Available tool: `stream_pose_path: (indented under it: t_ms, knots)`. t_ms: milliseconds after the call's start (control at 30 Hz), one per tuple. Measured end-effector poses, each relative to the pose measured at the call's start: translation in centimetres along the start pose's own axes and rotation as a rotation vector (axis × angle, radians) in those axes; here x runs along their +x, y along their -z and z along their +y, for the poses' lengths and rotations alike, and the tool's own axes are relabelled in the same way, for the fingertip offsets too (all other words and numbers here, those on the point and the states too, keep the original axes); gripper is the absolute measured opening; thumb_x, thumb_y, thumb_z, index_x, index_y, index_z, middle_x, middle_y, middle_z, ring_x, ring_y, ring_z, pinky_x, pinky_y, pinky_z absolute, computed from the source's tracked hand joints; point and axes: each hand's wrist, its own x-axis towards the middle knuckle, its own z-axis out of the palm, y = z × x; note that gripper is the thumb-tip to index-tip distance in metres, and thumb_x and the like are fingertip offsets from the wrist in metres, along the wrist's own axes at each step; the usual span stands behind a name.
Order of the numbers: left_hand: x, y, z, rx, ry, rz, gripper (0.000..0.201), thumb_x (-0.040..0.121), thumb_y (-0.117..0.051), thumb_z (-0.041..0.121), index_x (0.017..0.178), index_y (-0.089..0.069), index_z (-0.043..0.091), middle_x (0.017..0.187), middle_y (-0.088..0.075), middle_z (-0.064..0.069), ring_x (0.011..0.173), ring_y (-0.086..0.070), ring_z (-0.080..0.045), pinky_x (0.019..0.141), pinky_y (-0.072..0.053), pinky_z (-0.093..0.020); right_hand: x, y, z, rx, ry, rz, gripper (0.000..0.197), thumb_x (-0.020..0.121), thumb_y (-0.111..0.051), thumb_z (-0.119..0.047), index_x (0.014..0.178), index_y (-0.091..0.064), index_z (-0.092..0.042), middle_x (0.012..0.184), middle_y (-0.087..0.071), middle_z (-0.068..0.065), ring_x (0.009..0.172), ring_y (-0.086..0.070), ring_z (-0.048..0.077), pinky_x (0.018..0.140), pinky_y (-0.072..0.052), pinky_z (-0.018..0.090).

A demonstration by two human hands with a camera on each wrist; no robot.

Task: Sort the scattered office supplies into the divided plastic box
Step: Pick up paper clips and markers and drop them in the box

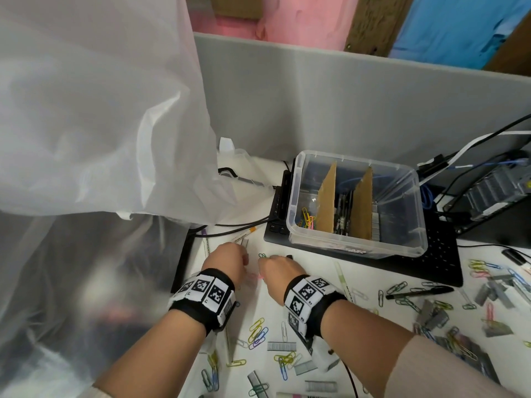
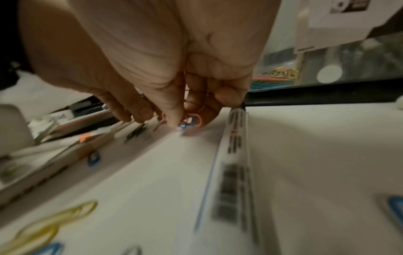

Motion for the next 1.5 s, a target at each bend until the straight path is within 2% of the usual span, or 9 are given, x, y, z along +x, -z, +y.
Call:
stream_pose_path:
  t_ms: [200,300,467,667,833,1100,1267,1367,1500]
  knots:
    - [-0.3,-0.7,1.3,0.106,-0.053,0.031,0.02,0.085,-0.058,0.033,0.104,-0.063,0.035,0.105,-0.065,0.006,0.097,-0.061,-0.018,0.085,-0.051,-0.031,0.6,1.5,1.4,0.124,-0.036,0.038,0.023,0.089,-0.046,-0.001,0.108,-0.054,-0.01,0.101,-0.047,0.009,0.094,-0.053,0.03,0.076,-0.039,0.03]
    - [-0.1,-0.7,1.8,0.109,-0.067,0.008,0.029,0.086,-0.055,0.03,0.114,-0.059,0.034,0.107,-0.065,0.003,0.1,-0.061,-0.02,0.084,-0.05,-0.031,0.9,1.8,1.7,0.154,-0.037,0.06,0.02,0.088,-0.047,-0.001,0.102,-0.057,-0.012,0.108,-0.058,0.012,0.098,-0.057,0.03,0.077,-0.042,0.031]
    - [0.6,-0.3,2.2,0.114,-0.128,0.016,0.04,0.087,-0.055,0.016,0.124,-0.054,0.03,0.12,-0.058,-0.001,0.108,-0.057,-0.022,0.086,-0.045,-0.029,0.9,1.4,2.2,0.184,-0.115,0.099,0.024,0.09,-0.048,-0.003,0.11,-0.057,-0.01,0.115,-0.056,0.012,0.106,-0.055,0.031,0.082,-0.043,0.032]
    - [1.6,-0.5,2.8,0.166,-0.244,-0.028,0.033,0.086,-0.056,0.013,0.118,-0.059,0.024,0.129,-0.052,0.0,0.11,-0.055,-0.026,0.087,-0.042,-0.027,0.2,1.3,3.1,0.253,-0.169,0.132,0.014,0.095,-0.05,-0.016,0.103,-0.059,-0.008,0.108,-0.062,0.013,0.102,-0.058,0.029,0.081,-0.046,0.032]
    - [1.5,-0.5,4.0,0.217,-0.264,-0.041,0.022,0.088,-0.05,0.011,0.107,-0.06,0.018,0.115,-0.059,-0.002,0.101,-0.059,-0.028,0.074,-0.047,-0.028,-0.4,1.2,4.1,0.322,-0.195,0.143,0.012,0.092,-0.054,-0.015,0.082,-0.053,-0.021,0.1,-0.066,0.009,0.097,-0.06,0.026,0.079,-0.047,0.03]
    - [2.2,-1.1,5.0,0.335,-0.219,-0.112,0.023,0.093,-0.044,0.01,0.113,-0.056,0.008,0.12,-0.057,-0.014,0.11,-0.056,-0.033,0.092,-0.047,-0.039,-0.9,1.2,4.6,0.314,-0.192,0.165,0.034,0.086,-0.052,-0.004,0.063,-0.046,-0.028,0.092,-0.067,0.002,0.091,-0.062,0.023,0.077,-0.05,0.029]
    - [2.2,-1.2,5.0,0.315,-0.199,-0.132,0.023,0.093,-0.048,0.011,0.113,-0.057,0.006,0.122,-0.055,-0.015,0.111,-0.055,-0.033,0.094,-0.046,-0.038,-1.5,2.1,4.2,0.235,-0.159,0.138,0.013,0.093,-0.05,-0.014,0.094,-0.062,-0.017,0.101,-0.064,0.007,0.097,-0.06,0.026,0.081,-0.046,0.029]
    - [1.3,-0.9,4.8,0.242,-0.212,-0.108,0.023,0.093,-0.045,0.01,0.112,-0.058,0.007,0.121,-0.055,-0.014,0.111,-0.054,-0.032,0.094,-0.045,-0.036,-2.6,2.3,4.4,0.293,-0.143,0.155,0.02,0.09,-0.054,-0.011,0.075,-0.054,-0.025,0.085,-0.06,-0.001,0.086,-0.06,0.024,0.074,-0.048,0.029]
    - [-1.1,1.2,4.0,-0.03,-0.244,0.014,0.006,0.086,-0.061,0.013,0.089,-0.063,0.017,0.094,-0.065,-0.002,0.089,-0.061,-0.019,0.077,-0.046,-0.025,-5.5,3.9,4.0,0.35,-0.029,0.235,0.006,0.091,-0.057,-0.018,0.087,-0.058,-0.014,0.071,-0.051,-0.008,0.069,-0.049,0.012,0.062,-0.038,0.023]
